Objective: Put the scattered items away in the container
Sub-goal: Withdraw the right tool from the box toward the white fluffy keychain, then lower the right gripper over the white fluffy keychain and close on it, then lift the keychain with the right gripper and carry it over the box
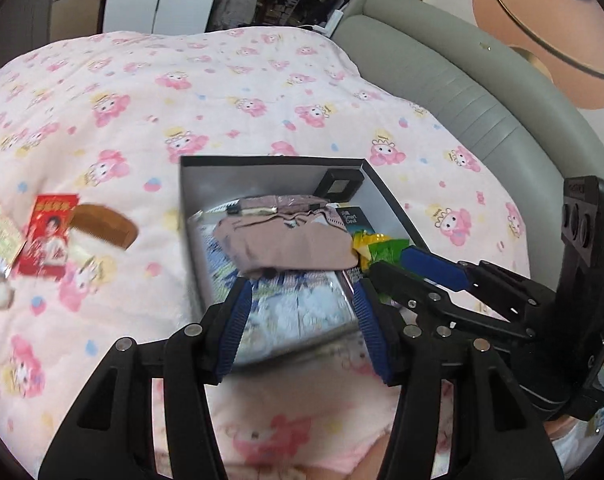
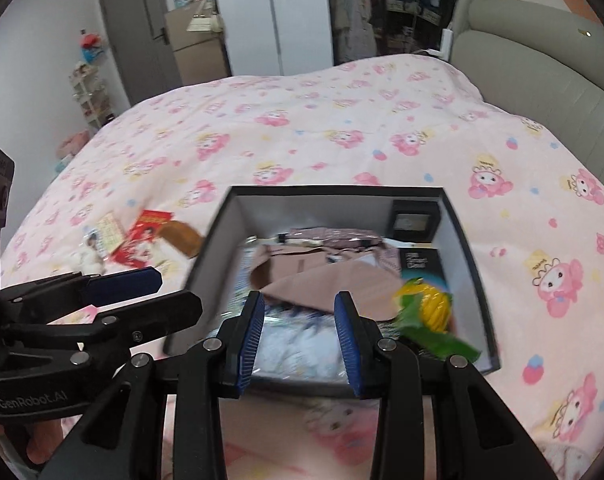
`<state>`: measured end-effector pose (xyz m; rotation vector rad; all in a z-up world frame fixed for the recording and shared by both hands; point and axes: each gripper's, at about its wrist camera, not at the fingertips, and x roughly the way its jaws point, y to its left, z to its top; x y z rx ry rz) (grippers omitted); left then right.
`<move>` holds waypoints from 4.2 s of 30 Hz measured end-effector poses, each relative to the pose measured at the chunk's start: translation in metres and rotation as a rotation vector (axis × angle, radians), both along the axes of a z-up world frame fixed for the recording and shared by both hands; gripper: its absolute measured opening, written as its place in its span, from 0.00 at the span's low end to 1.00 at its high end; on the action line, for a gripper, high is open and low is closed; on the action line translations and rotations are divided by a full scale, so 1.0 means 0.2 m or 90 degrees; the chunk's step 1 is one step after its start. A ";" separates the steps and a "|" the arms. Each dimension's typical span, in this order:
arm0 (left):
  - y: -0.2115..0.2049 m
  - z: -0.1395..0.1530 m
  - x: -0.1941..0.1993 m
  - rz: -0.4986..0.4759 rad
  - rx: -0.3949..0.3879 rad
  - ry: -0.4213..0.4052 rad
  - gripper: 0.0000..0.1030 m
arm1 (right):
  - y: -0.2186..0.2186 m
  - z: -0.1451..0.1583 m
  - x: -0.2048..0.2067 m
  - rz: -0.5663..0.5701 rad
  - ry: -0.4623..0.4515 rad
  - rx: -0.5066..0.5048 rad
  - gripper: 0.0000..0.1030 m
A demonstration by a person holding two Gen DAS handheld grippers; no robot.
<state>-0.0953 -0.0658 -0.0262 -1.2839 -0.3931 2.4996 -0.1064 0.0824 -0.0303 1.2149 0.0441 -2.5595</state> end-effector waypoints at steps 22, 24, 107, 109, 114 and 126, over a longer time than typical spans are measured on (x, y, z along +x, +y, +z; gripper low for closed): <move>-0.97 -0.10 0.50 0.244 0.021 -0.038 0.52 | -1.05 -0.06 0.13 0.260 -0.049 0.019 0.31; -1.06 -0.13 0.52 0.265 0.031 -0.041 0.52 | -1.14 -0.09 0.13 0.279 -0.055 0.027 0.31; -1.92 -0.78 0.01 0.465 0.321 -0.132 0.69 | -1.58 -0.66 -0.59 0.303 -0.319 -0.135 0.32; -1.95 -0.86 -0.05 0.459 0.334 -0.152 0.69 | -1.62 -0.71 -0.63 0.298 -0.319 -0.124 0.32; -1.95 -1.03 -0.18 0.447 0.359 -0.190 0.68 | -1.73 -0.87 -0.70 0.301 -0.339 -0.109 0.32; -1.79 -0.95 -0.23 0.371 0.337 -0.161 0.35 | -1.62 -0.80 -0.67 0.306 -0.331 -0.153 0.32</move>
